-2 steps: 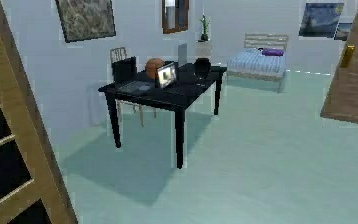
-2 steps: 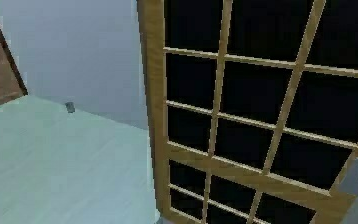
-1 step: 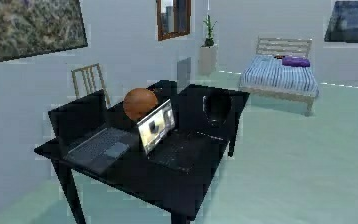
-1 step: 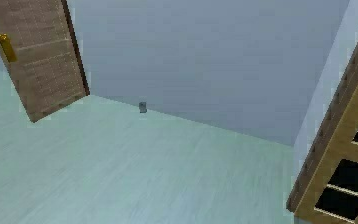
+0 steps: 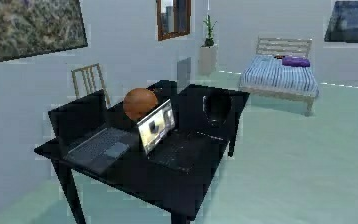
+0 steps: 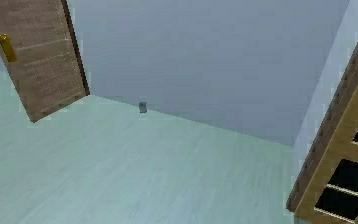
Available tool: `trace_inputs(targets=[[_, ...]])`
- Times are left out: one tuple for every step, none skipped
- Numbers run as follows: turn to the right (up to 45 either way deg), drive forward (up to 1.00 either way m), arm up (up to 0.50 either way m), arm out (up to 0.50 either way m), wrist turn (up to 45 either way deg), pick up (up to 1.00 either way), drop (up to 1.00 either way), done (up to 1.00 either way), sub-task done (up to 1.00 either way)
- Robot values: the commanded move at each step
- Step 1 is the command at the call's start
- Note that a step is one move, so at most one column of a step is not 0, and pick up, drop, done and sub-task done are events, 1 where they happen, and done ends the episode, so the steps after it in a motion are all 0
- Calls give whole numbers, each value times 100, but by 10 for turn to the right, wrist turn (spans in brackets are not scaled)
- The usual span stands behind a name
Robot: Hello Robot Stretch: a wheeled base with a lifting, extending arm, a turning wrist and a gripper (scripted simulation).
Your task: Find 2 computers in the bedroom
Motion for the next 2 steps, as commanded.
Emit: trace_inputs(targets=[[450, 0, 0, 0, 0, 0, 0, 0, 0], [450, 0, 0, 0, 0, 0, 0, 0, 0]])
